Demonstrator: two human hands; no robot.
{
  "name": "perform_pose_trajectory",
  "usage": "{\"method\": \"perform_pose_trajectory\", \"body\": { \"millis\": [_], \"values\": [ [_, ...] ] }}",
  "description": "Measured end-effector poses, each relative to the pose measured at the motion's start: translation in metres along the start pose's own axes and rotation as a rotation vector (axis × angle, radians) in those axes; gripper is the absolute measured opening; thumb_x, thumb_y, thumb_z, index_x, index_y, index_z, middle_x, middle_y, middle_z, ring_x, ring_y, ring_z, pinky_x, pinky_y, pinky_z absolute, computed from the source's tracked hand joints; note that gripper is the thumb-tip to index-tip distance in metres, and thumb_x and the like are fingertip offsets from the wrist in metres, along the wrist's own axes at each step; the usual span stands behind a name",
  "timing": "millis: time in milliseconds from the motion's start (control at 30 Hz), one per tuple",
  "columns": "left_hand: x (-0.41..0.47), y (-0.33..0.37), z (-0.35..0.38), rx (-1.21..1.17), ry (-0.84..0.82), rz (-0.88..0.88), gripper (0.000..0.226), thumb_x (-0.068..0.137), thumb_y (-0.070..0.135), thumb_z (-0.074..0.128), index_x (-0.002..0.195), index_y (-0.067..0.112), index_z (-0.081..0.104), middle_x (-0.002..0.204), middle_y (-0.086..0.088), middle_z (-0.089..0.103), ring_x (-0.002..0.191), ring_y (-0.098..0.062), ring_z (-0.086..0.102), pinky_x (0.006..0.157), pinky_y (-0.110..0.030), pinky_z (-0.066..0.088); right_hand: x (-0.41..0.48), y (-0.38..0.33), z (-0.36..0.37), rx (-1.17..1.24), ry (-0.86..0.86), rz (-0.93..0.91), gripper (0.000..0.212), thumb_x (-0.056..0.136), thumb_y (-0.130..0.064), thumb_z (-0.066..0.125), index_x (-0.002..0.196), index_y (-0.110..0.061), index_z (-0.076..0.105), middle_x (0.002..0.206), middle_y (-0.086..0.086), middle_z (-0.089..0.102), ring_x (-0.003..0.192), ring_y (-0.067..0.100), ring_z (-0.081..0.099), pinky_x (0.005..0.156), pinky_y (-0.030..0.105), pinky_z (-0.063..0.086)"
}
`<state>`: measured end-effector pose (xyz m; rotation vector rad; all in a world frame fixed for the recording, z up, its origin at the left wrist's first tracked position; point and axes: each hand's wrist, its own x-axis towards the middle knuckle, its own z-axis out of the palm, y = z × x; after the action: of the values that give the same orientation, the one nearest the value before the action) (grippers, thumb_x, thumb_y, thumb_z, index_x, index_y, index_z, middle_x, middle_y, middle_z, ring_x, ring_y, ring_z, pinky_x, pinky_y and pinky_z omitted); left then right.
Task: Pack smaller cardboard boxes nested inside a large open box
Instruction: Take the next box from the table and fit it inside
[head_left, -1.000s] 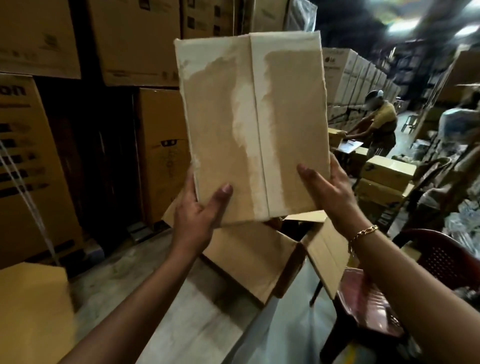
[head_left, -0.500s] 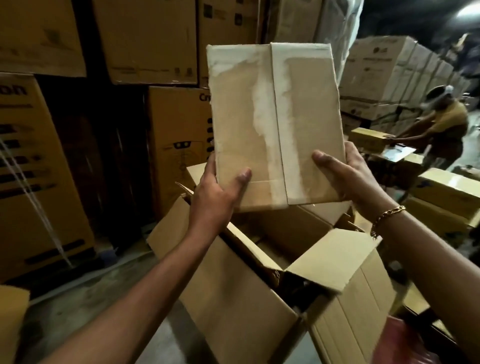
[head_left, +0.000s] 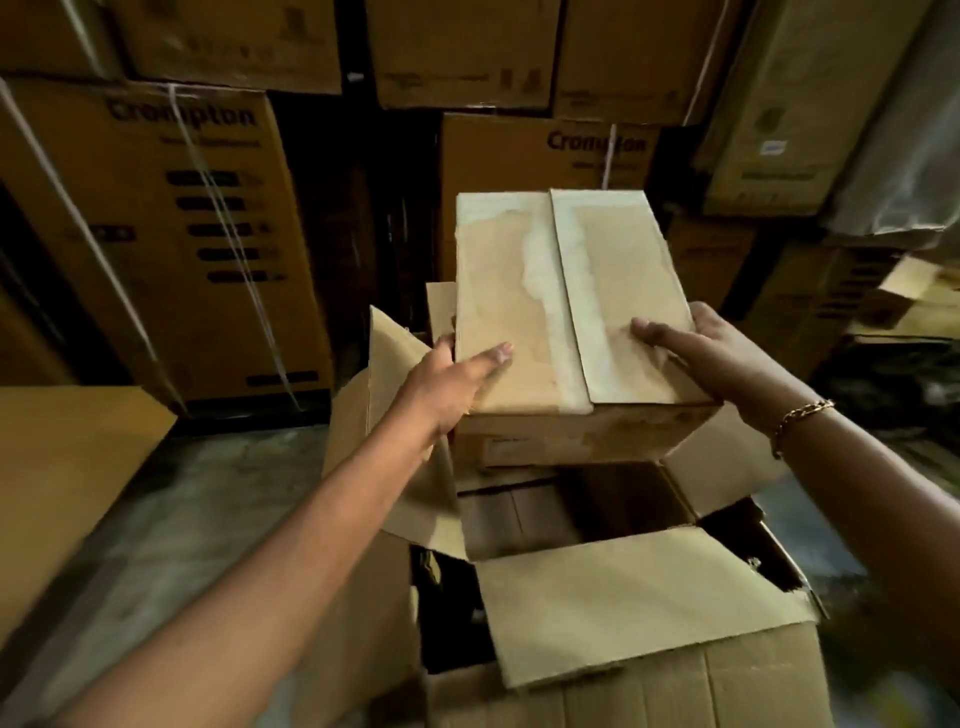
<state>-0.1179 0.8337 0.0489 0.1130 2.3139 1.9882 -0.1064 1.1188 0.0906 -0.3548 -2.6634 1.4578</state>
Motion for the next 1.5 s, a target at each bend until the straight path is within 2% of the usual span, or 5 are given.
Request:
{"method": "perform_pose_trajectory", "body": {
  "millis": [300,500,900,1267,1500],
  "values": [
    [-0.005,-0.040,0.021,0.025,0.034,-0.281,0.048,0.090,0.030,0.073,0.130,0.015,0.051,0.111,0.005,0.066,0.090,-0.003,0.060,0.066,-0.020,0.042,0.039,0.056,0.031,-0.122,-0.222,0.094,0.092,0.080,-0.069,0.066,0.149,-0.021,0.031,0.119,0.004,0.053,0.081,0.013,0.060,0.055,0.026,0.047],
    [0.014,-0.074,0.038,0.138,0.079,-0.392,0.050,0.087,0.024,0.077,0.127,0.011,0.049,0.124,-0.007,0.064,0.112,-0.022,0.060,0.101,-0.040,0.047,0.063,0.086,0.048,-0.132,-0.308,0.140,0.069,0.083,-0.052,0.074,0.131,-0.014,0.043,0.117,0.014,0.064,0.079,0.024,0.067,0.049,0.028,0.050],
    [0.038,-0.140,0.102,1.171,-0.280,-0.476,0.062,0.090,0.041,0.064,0.143,0.015,0.045,0.145,-0.017,0.043,0.123,-0.036,0.053,0.087,-0.037,0.049,0.069,0.142,0.108,-0.660,-0.516,0.071,0.066,0.083,-0.047,0.072,0.134,-0.011,0.049,0.129,0.010,0.062,0.113,0.028,0.061,0.087,0.033,0.050],
    [0.043,-0.172,0.118,1.256,-0.318,-0.390,0.082,0.085,0.062,0.058,0.149,0.016,0.033,0.159,-0.013,0.021,0.144,-0.035,0.024,0.103,-0.048,0.038,0.070,0.142,0.155,-0.938,-0.499,-0.094,0.097,0.077,-0.080,0.054,0.148,-0.017,0.035,0.153,0.014,0.038,0.134,0.038,0.046,0.103,0.047,0.043],
    [0.040,-0.176,0.110,1.218,-0.301,-0.327,0.077,0.085,0.052,0.063,0.144,0.012,0.036,0.149,-0.013,0.031,0.140,-0.034,0.029,0.104,-0.045,0.039,0.060,0.135,0.168,-0.993,-0.456,-0.178,0.081,0.078,-0.053,0.061,0.143,-0.013,0.033,0.138,0.018,0.050,0.122,0.038,0.055,0.090,0.040,0.049]
  ]
}}
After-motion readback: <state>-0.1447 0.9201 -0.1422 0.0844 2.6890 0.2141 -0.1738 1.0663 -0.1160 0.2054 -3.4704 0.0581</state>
